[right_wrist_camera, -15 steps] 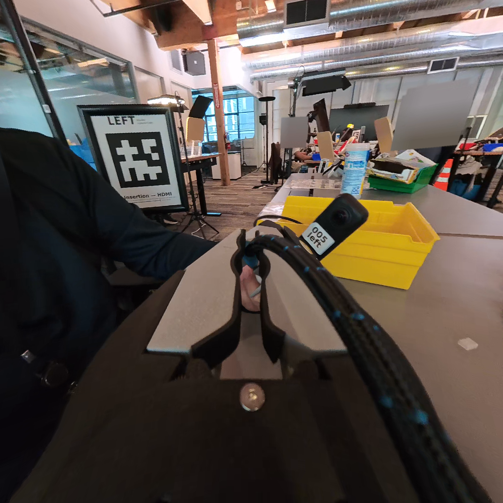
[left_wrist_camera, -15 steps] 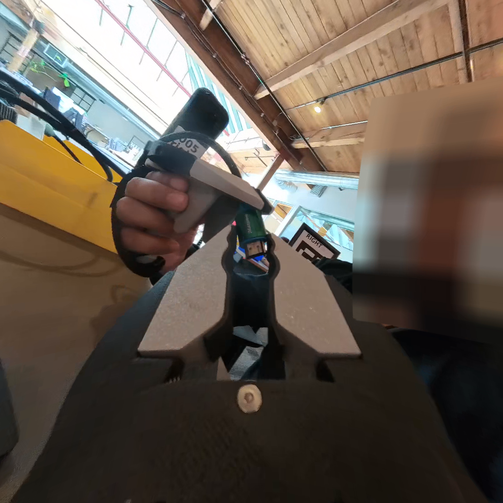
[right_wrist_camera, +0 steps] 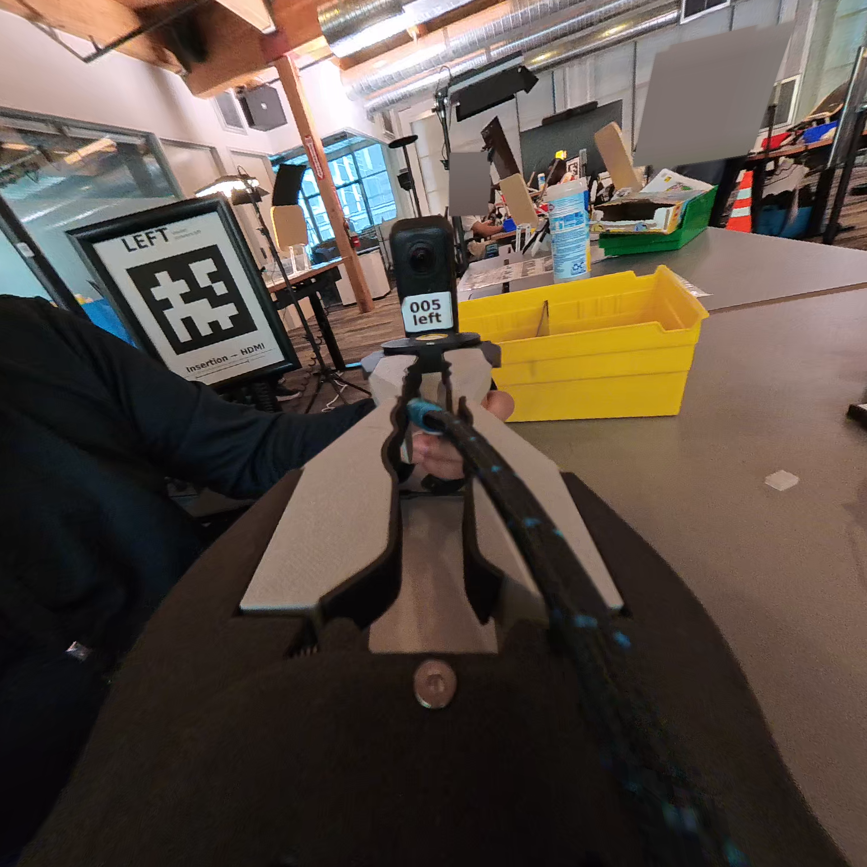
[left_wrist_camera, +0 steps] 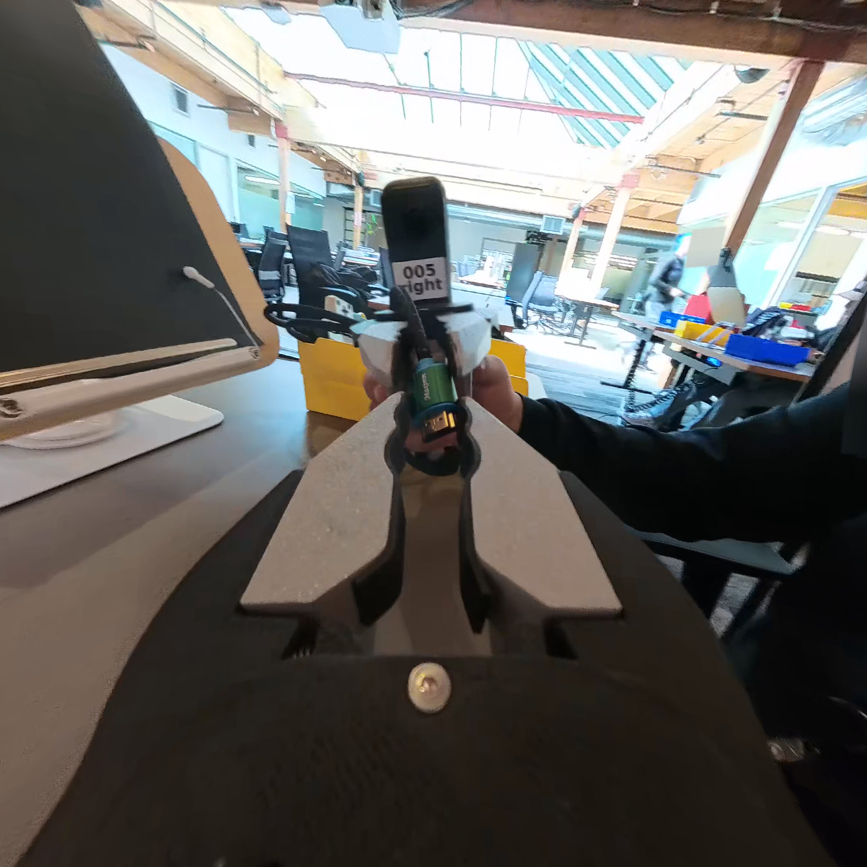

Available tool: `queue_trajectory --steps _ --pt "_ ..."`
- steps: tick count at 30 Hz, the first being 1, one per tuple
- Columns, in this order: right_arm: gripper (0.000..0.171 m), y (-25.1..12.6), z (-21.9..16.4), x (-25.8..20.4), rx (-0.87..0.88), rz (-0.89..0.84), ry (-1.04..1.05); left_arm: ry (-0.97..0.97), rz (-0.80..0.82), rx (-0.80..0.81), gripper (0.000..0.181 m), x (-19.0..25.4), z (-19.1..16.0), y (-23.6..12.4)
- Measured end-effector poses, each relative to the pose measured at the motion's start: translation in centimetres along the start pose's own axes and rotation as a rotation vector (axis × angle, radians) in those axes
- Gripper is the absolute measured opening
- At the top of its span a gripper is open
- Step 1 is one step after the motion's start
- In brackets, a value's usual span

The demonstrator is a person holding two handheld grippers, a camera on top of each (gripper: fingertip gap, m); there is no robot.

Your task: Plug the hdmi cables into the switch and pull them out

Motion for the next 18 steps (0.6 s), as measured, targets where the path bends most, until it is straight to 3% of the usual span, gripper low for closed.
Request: queue_trajectory --steps 11,18 --pt "0.017 -0.2 -0.8 1.9 -0.014 -0.055 0.139 0.126 0.165 -0.075 0.016 -1.4 -0.9 0.3" --pt "0.024 -0.4 -1.5 2.3 -0.071 -0.069 0.140 0.122 0.201 -0.078 0.016 -1.9 -1.0 0.3"
Point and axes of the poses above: each gripper's, where its closed fingertips meet, y out along the fingers, z out of its top, x = y × z across the jaws, the point moved 3 cm from there along -y, back along the fingers, and after that the axes turned 1 degree about y, right-handed, at the moved point
